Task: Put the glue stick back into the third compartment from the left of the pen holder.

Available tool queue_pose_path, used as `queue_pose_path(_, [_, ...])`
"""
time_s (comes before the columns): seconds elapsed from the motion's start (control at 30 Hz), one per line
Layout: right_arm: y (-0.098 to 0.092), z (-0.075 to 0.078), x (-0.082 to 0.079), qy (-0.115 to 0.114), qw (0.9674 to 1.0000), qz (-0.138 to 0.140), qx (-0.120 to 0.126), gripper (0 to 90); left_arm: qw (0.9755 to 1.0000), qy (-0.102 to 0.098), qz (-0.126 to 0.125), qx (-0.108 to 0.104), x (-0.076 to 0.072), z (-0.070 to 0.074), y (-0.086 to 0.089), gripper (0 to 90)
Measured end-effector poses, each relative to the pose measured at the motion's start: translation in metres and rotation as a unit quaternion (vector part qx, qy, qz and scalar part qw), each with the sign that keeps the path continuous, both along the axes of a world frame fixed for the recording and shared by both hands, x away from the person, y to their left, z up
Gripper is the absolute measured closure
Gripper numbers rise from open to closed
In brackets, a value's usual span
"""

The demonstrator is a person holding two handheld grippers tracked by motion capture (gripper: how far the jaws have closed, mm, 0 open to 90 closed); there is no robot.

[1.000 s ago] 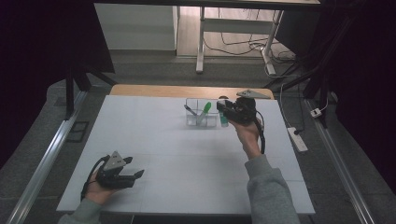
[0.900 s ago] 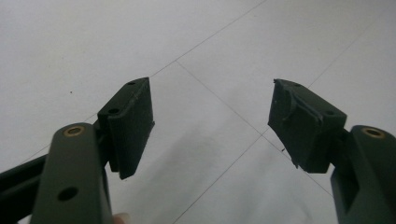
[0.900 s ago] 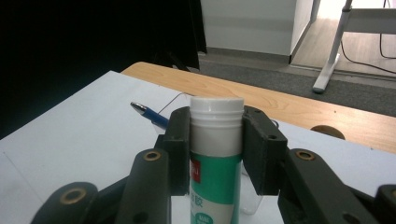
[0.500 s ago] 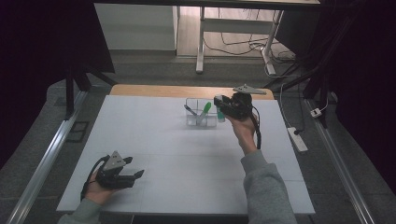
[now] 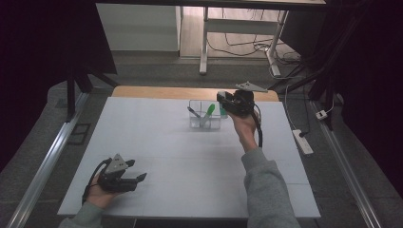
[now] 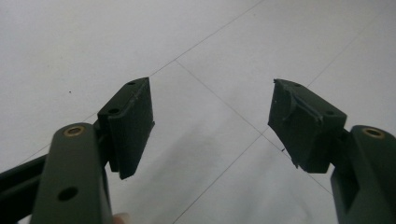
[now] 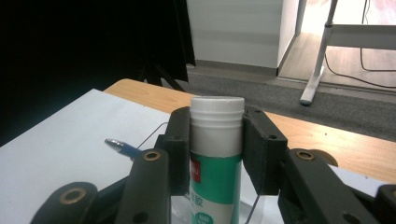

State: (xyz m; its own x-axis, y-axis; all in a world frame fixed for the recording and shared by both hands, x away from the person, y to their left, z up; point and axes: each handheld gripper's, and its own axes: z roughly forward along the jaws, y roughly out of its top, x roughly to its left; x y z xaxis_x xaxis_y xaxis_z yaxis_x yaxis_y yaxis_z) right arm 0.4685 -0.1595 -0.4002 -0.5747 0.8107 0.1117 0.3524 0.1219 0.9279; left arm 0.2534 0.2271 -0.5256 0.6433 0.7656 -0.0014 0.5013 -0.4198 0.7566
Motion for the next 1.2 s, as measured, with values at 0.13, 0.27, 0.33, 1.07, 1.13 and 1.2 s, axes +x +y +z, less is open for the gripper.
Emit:
queue_pose_path(0.13, [0.003,-0.003,0.007,-0.004,1.0,-0.004,0.003,64.7,1.0,0.0,0.0,0.0,0.0,0.0,0.0,29.8])
queue_pose_path(0.27, [0.006,-0.008,0.014,-0.004,0.9999,-0.01,0.003,64.7,1.0,0.0,0.001,0.0,0.0,0.0,0.001,29.8])
queue_pose_path(0.33, [0.008,-0.01,0.018,-0.005,0.9999,-0.011,0.006,64.7,1.0,0.0,0.0,0.001,0.0,0.0,0.001,29.8])
queue_pose_path(1.07, [0.011,-0.025,0.038,-0.008,0.9993,-0.025,0.026,59.8,1.0,0.001,-0.001,0.006,-0.001,-0.002,0.0,29.9])
queue_pose_path(1.13, [0.011,-0.025,0.038,-0.007,0.9992,-0.031,0.025,53.3,1.0,0.001,-0.002,0.008,-0.001,-0.002,0.0,30.0])
queue_pose_path(1.2, [0.01,-0.024,0.037,-0.006,0.9992,-0.032,0.022,50.6,1.0,0.001,-0.002,0.009,-0.001,-0.002,0.0,29.9])
